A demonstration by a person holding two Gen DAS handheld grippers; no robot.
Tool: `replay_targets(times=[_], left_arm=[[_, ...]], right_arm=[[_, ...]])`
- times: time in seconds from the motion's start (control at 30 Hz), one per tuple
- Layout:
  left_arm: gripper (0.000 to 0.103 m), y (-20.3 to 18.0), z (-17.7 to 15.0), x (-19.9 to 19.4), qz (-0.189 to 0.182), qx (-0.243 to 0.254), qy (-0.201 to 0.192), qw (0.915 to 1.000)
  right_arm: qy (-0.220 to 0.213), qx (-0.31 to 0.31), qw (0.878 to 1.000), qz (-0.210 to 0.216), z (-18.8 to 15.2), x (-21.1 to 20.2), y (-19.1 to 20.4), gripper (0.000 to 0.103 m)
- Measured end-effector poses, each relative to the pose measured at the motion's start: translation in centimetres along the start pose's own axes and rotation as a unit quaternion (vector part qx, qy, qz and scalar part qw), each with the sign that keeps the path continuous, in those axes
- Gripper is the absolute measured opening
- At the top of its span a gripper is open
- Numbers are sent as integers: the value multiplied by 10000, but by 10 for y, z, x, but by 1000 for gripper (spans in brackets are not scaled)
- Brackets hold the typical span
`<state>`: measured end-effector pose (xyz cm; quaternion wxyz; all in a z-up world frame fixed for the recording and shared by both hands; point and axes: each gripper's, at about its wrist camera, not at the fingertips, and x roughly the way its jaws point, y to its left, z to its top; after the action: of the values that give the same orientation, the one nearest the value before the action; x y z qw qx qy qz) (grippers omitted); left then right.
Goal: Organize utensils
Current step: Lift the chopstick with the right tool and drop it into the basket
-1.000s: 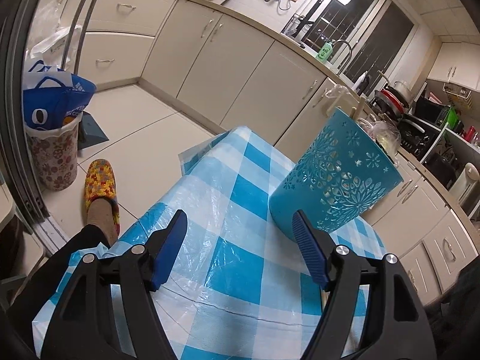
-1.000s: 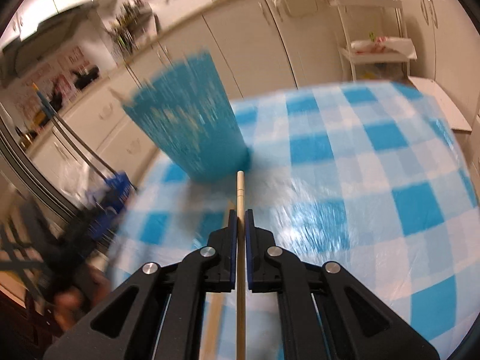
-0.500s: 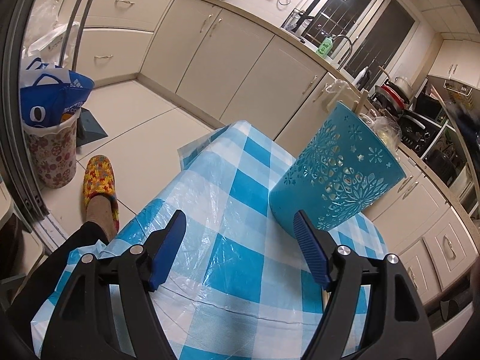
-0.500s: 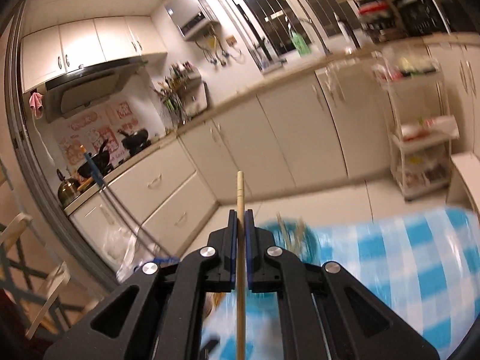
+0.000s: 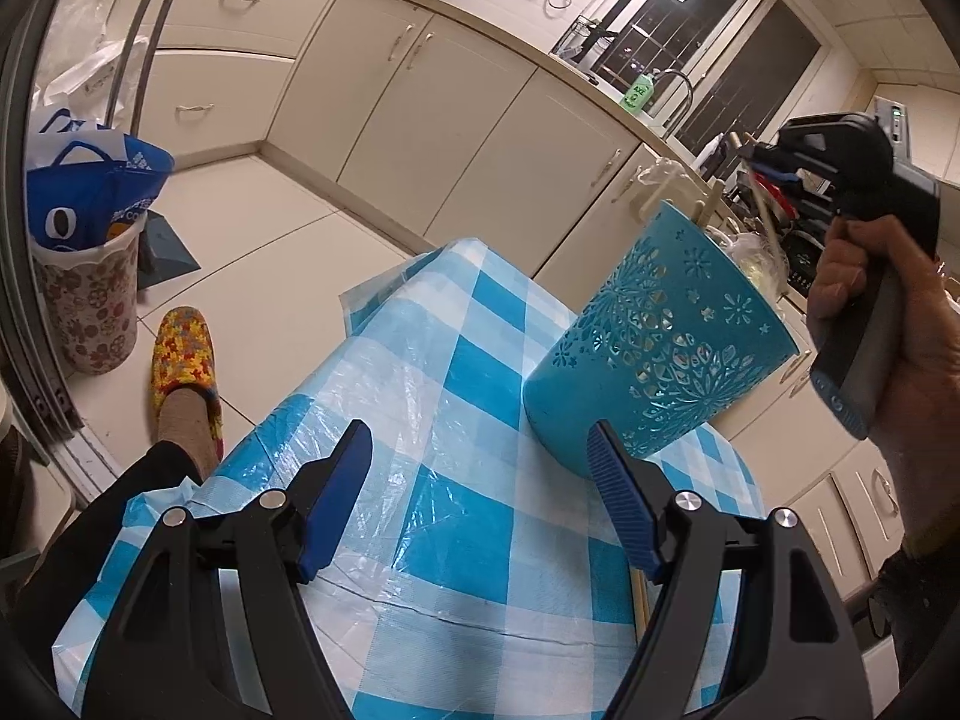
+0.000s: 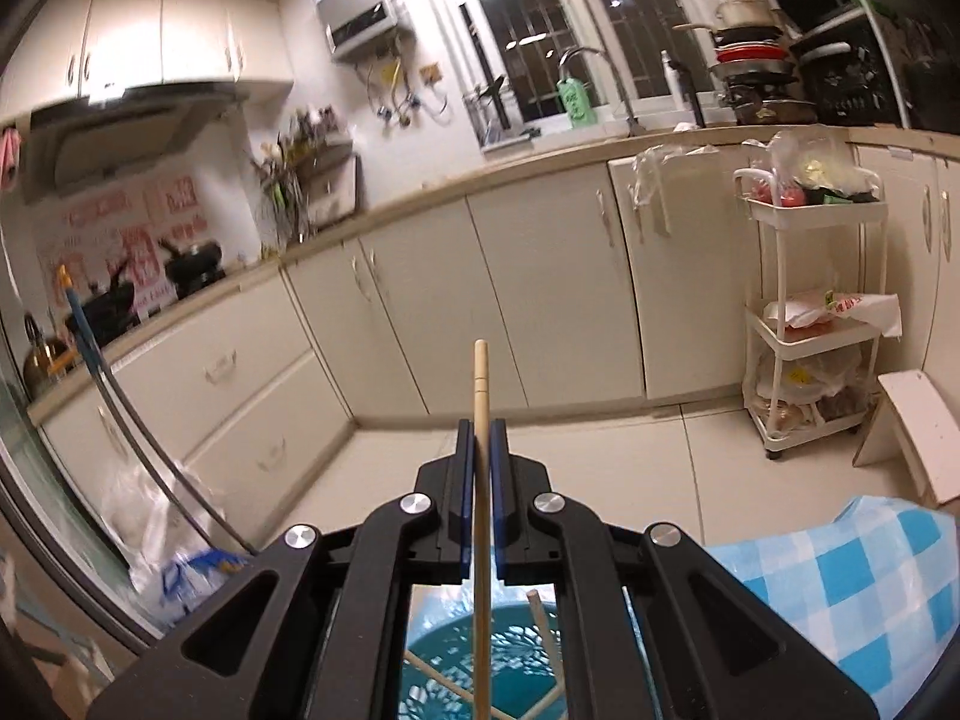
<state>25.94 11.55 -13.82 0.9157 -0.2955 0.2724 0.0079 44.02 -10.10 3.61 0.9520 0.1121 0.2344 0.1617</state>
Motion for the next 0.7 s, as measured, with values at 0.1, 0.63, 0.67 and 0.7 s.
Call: replay_targets(times=[0.1, 0.63, 0.67, 0.7], left_arm=[[71, 0, 0, 0, 6, 4, 8, 10000], [72, 2, 0, -3, 95, -22, -68, 9999], [72, 1, 0, -6, 111, -14, -152, 9998], [72, 0, 0, -6, 148, -5, -167, 9998]], right_arm=[[203, -134, 9997, -13, -8, 4, 0, 6], [455, -282, 9985, 107, -93, -138, -35, 43], [552, -276, 9981, 33, -111, -150, -39, 43], [704, -209, 9973, -40, -133, -162, -45, 43]])
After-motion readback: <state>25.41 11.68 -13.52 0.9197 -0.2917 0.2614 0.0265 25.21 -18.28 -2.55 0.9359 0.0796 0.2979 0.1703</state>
